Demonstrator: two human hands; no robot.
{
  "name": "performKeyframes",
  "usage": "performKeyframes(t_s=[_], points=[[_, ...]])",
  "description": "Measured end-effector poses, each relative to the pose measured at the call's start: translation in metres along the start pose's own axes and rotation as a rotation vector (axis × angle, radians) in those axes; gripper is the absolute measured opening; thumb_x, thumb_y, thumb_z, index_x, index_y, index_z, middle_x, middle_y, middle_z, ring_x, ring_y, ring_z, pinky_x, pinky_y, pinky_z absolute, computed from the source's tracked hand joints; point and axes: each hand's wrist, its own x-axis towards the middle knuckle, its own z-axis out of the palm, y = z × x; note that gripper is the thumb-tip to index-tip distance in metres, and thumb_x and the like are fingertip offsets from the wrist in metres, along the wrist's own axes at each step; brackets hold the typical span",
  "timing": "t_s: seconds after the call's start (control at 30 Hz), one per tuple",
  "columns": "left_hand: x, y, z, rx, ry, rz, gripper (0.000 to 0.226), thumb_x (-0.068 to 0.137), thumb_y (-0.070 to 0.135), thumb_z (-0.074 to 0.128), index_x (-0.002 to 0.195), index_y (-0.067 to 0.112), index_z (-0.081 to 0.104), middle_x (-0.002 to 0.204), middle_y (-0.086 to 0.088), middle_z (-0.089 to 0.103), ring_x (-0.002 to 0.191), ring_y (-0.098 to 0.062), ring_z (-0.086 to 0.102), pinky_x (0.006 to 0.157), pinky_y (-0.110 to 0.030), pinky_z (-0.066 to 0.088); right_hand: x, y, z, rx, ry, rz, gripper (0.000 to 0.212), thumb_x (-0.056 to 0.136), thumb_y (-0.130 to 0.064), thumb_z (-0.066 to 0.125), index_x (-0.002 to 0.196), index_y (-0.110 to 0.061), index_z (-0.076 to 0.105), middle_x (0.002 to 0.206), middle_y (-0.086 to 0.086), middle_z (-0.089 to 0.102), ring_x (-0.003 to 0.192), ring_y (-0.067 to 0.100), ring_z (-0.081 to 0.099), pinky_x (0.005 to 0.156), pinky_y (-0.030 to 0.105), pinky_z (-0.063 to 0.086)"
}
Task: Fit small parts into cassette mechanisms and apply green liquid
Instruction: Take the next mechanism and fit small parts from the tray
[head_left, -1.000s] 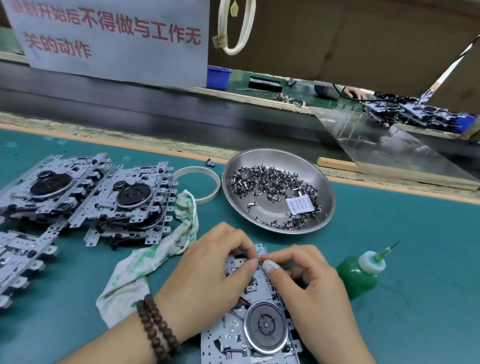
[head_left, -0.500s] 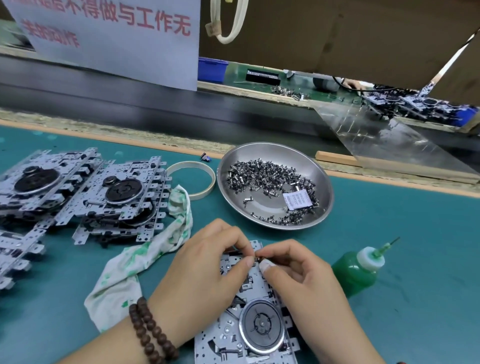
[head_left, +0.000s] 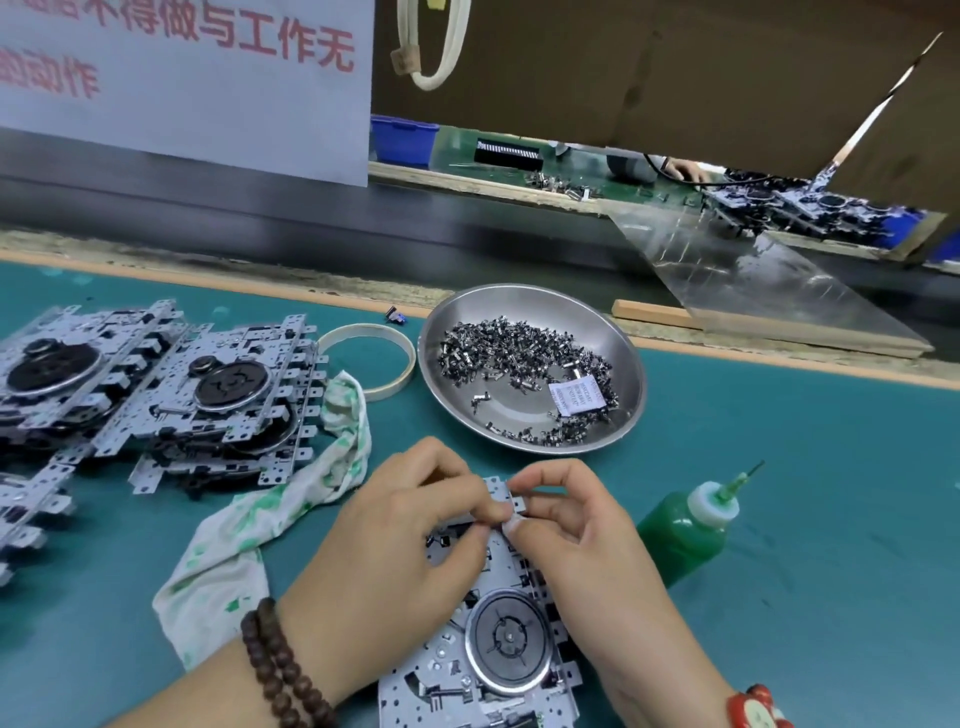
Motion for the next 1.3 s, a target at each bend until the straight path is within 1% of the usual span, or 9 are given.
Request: performKeyframes(t_s=[0.3,0.33,0.37,0.47,0.53,0.67,0.83,1.0,1.3], points=[[0.0,-0.001,0.001,-0.076,0.045,-0.063,0.011,0.088,0.042,0.05,0.092,0.046,0.06,0.094,0.023,0.053,0.087,0.003,0.056,0.075,-0.005,0.038,-0.049,0.001,-0.016,-0.271,0.055,-0.17,0.048,0.067,-0.026,0.068,0.093,-0.064,0.054,0.094,-0.033,0.063,0.088,-0.018,0.057,0.07,0.003,0.043],[0.003,0.001,-0.001,-0.135,0.025,-0.102,0.011,0.087,0.047,0.049,0.093,0.047,0.058,0.095,0.025,0.053,0.082,0.003,0.059,0.071,-0.004,0.039,-0.055,0.004,-0.024,-0.275,0.148,-0.198,0.059,0.043,-0.077,0.011,0.082,-0.067,0.055,0.083,-0.027,0.067,0.076,-0.015,0.06,0.064,0.004,0.044],[0.005,0.002,-0.002,-0.188,-0.008,-0.145,0.012,0.083,0.047,0.051,0.094,0.046,0.057,0.094,0.026,0.055,0.076,0.0,0.061,0.065,-0.004,0.04,-0.058,0.005,-0.032,-0.265,0.277,-0.21,0.075,0.052,-0.001,0.019,0.068,-0.062,0.06,0.068,-0.014,0.069,0.058,-0.009,0.059,0.056,0.004,0.043],[0.012,0.002,-0.001,-0.178,-0.129,-0.214,0.01,0.085,0.031,0.058,0.089,0.04,0.059,0.089,0.026,0.06,0.059,-0.004,0.059,0.056,-0.01,0.041,-0.06,0.012,-0.062,-0.159,0.506,-0.263,0.028,0.05,-0.01,0.062,0.061,-0.036,0.062,0.053,0.004,0.056,0.04,0.002,0.044,0.04,0.007,0.034],[0.016,0.005,0.001,-0.153,-0.171,-0.218,0.015,0.085,0.023,0.061,0.083,0.037,0.062,0.084,0.021,0.064,0.059,-0.007,0.06,0.062,-0.017,0.045,-0.053,0.017,-0.077,-0.226,0.481,-0.275,0.054,0.055,-0.001,0.079,0.087,-0.037,0.055,0.079,-0.003,0.056,0.057,0.0,0.05,0.045,0.009,0.039],[0.022,0.009,0.004,-0.166,-0.265,-0.243,0.02,0.084,0.016,0.063,0.078,0.034,0.067,0.079,0.006,0.069,0.07,-0.019,0.063,0.071,-0.024,0.049,-0.037,0.016,-0.081,-0.348,0.254,-0.162,0.062,0.068,-0.007,0.077,0.105,-0.045,0.045,0.112,-0.027,0.049,0.102,-0.012,0.049,0.071,0.009,0.043],[0.03,0.014,0.005,-0.133,-0.311,-0.221,0.026,0.085,0.017,0.064,0.074,0.04,0.065,0.072,0.012,0.067,0.07,-0.001,0.061,0.068,-0.012,0.046,-0.03,0.009,-0.08,-0.289,0.104,-0.15,0.028,0.081,-0.01,0.068,0.097,-0.03,0.057,0.093,-0.018,0.07,0.089,-0.004,0.065,0.081,0.009,0.046],[0.041,0.017,0.016,-0.115,-0.257,-0.276,0.023,0.088,0.02,0.06,0.073,0.038,0.062,0.059,0.016,0.059,0.055,0.008,0.053,0.055,-0.004,0.037,-0.037,0.003,-0.079,-0.06,0.15,-0.233,0.013,0.078,-0.034,0.069,0.09,-0.035,0.067,0.07,-0.005,0.063,0.056,0.01,0.06,0.059,0.024,0.053],[0.043,0.019,0.02,-0.2,-0.262,-0.407,0.019,0.091,0.02,0.056,0.076,0.031,0.061,0.058,0.01,0.054,0.028,0.0,0.033,0.037,-0.009,0.028,-0.031,-0.012,-0.089,0.862,0.104,-0.15,0.036,0.039,-0.01,0.089,0.07,-0.017,0.072,0.073,-0.006,0.063,0.049,0.002,0.045,0.041,0.013,0.039]])
